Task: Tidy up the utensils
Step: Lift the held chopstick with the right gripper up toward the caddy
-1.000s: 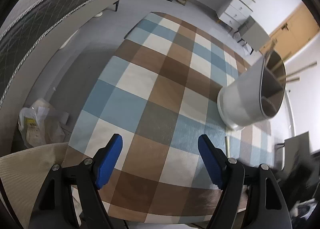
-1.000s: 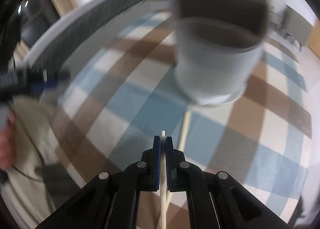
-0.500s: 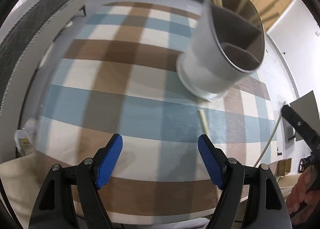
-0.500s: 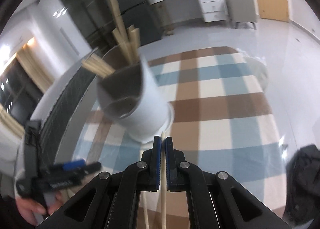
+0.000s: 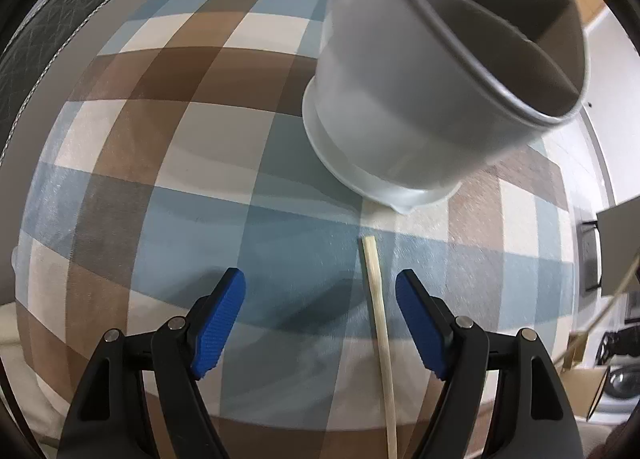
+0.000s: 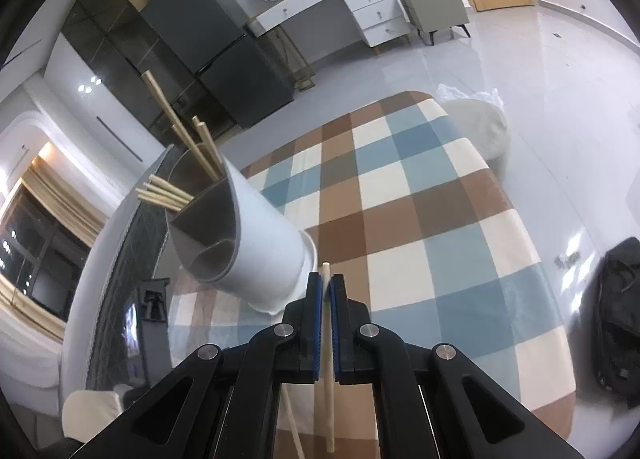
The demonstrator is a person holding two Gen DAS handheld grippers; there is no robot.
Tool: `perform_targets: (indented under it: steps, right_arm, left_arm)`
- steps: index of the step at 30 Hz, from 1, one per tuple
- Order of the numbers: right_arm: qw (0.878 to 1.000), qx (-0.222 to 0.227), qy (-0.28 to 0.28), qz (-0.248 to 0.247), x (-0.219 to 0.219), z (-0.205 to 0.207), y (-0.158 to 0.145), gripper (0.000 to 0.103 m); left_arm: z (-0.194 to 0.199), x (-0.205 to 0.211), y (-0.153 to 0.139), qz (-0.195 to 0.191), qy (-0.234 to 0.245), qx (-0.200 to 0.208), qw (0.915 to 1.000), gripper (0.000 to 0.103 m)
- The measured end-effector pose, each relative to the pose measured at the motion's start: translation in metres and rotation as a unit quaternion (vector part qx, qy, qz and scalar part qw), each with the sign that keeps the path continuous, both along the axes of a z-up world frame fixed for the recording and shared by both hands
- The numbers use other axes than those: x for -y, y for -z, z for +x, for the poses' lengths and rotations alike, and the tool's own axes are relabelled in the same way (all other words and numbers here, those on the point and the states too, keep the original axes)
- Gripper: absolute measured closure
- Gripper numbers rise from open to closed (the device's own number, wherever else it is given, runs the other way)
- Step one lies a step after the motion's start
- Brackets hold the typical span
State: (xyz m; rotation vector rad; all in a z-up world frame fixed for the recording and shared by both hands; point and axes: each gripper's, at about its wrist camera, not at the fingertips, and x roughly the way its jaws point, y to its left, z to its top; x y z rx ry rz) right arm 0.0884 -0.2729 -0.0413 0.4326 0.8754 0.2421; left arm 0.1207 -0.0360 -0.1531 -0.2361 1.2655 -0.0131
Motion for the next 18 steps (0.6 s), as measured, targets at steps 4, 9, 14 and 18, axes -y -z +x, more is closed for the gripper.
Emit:
perform_targets:
  steps: [4,9,14,18]
  right_arm:
    - [1.0,0.004,0.009,0.009,0.004,0.0,-0.003,0.1]
    - [1.0,0.016,0.013,0.005,0.004,-0.001,-0.007,0.1]
    - [1.0,0.02,0.018,0.001,0.005,0.0,-0.009,0.1]
    - [0.999,0.033,0.013,-0.002,0.001,-0.003,-0.013,0.1]
  left_arm:
    - [0.003,0.01,-0.001,0.026,0.011,0.012,0.9995,0.039]
    - [0.004,0.028,-0.004,0.076,0.043,0.023,0.9959,0.08]
    - [0.005,0.034,-0.006,0.063,0.058,0.022,0.9961,0.101]
    - [-0.002,0.032,-0.024,0.043,0.058,0.054,0.9959,0.101]
